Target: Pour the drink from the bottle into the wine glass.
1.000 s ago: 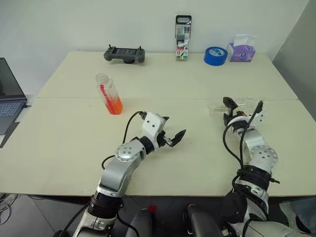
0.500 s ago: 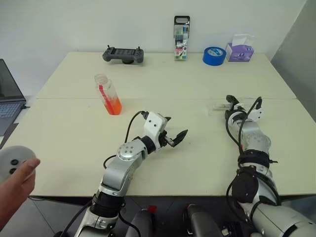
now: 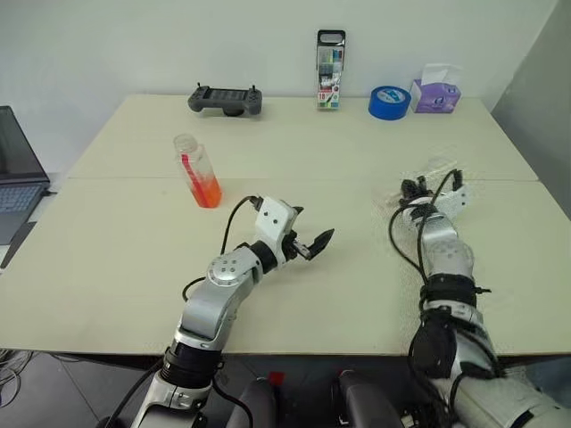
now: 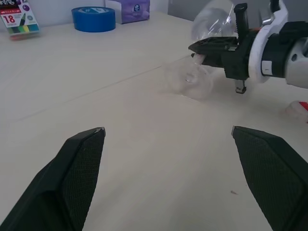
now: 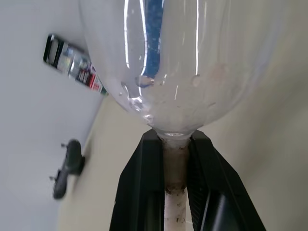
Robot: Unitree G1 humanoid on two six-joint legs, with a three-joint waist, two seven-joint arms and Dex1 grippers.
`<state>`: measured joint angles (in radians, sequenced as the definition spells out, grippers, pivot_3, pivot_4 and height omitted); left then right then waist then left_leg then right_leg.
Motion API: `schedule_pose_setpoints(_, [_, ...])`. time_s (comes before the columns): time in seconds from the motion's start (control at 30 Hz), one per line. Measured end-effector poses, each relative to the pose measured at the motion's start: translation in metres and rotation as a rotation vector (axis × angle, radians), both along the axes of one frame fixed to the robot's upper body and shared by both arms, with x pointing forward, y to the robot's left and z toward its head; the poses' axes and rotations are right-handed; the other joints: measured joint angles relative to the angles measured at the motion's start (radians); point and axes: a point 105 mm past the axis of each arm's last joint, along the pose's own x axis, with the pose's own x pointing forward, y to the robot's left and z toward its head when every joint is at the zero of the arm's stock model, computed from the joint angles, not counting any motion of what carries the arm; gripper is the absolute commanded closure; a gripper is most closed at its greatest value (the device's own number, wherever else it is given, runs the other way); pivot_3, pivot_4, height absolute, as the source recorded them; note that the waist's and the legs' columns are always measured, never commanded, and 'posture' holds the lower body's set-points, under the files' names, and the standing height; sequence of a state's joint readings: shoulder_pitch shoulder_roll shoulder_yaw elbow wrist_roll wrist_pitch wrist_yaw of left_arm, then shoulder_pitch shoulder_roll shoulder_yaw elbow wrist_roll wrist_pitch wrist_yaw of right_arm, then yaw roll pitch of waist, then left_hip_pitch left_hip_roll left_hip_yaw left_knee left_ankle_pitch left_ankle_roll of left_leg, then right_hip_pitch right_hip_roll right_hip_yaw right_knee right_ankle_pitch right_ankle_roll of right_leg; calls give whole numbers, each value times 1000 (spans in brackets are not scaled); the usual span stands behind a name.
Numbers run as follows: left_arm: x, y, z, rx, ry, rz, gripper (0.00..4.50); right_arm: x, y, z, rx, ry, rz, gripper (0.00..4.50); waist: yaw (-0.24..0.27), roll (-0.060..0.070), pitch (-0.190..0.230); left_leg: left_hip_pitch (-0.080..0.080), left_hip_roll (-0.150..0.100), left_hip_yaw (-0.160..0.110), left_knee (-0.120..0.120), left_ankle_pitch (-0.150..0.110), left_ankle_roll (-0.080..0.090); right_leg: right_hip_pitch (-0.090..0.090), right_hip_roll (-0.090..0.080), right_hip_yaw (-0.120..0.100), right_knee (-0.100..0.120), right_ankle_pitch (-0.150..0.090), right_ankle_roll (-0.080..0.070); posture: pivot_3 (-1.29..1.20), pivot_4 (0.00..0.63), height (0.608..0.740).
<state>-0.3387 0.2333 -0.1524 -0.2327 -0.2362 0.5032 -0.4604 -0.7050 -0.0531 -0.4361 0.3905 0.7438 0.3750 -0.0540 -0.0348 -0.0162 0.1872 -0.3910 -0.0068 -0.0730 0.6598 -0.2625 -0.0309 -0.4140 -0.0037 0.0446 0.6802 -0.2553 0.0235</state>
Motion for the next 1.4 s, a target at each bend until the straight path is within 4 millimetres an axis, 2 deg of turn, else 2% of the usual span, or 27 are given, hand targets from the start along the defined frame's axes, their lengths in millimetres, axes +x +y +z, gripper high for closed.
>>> schedule_pose_setpoints(0.1, [-7,15,-2,-4,22,31,0,-11,39,22,-339,-146,99,4205,-11,0,0,-1,1,-1,-1,0,0,-2,0,1,1,0,0,0,150,740])
schedule_pose_setpoints(0.17, [-17,34,-5,14,40,71,0,-19,77,39,-547,-297,165,4207,-25,0,0,-1,3,-2,-3,0,0,-5,0,2,1,0,0,0,150,740])
schedule_pose_setpoints(0.23, [-25,50,-9,23,62,112,0,-27,111,47,-674,-417,210,4208,-25,0,0,-1,4,-3,-3,0,-1,-5,0,0,1,0,0,0,150,740])
schedule_pose_setpoints(0.3, [-32,63,-12,29,86,152,0,-30,136,42,-756,-478,237,4208,-22,0,0,-1,4,-3,-3,0,-1,-5,0,-1,1,0,0,0,150,740])
schedule_pose_setpoints(0.4, [-43,72,-12,17,102,184,0,-26,167,24,-843,-498,271,4209,-14,0,0,-2,2,-3,-2,1,-2,-5,0,-1,0,0,-1,0,150,740])
schedule_pose_setpoints(0.5, [-48,75,-7,13,90,204,0,-22,186,10,-900,-501,291,4209,-2,0,0,-4,0,-4,0,1,-3,-5,-1,-1,0,0,-1,0,150,740])
schedule_pose_setpoints(0.6, [-49,76,-2,7,73,232,0,-21,195,-2,-938,-500,315,4210,2,-1,0,-4,-1,-3,1,1,-3,-5,-2,0,-1,0,-1,0,150,740])
schedule_pose_setpoints(0.67, [-49,76,-2,4,76,241,0,-19,195,-14,-948,-465,340,4210,3,-1,0,-4,-1,-3,1,1,-3,-4,-2,0,-1,0,-1,0,150,740])
schedule_pose_setpoints(0.83, [-48,75,-2,1,78,255,0,-20,194,-18,-905,-468,405,4211,1,-1,0,1,1,-5,0,1,-3,0,-1,-1,0,0,-1,0,150,740])
schedule_pose_setpoints(0.93, [-47,74,-2,3,78,248,0,-27,183,-28,-894,-472,405,4212,1,-1,-1,6,1,-5,-1,1,-3,5,-1,-1,-1,0,-2,0,150,740])
schedule_pose_setpoints(1.1, [-42,69,1,2,68,225,0,-36,172,-32,-915,-490,408,4213,3,-2,-2,10,0,-6,-2,1,-3,9,-1,-2,-2,-1,-2,0,150,740])
schedule_pose_setpoints(1.4, [-32,68,-1,0,83,221,0,-31,175,-28,-924,-450,441,4213,2,-2,-2,11,0,-6,-2,1,-3,9,-1,-2,-2,-1,-2,0,150,740])
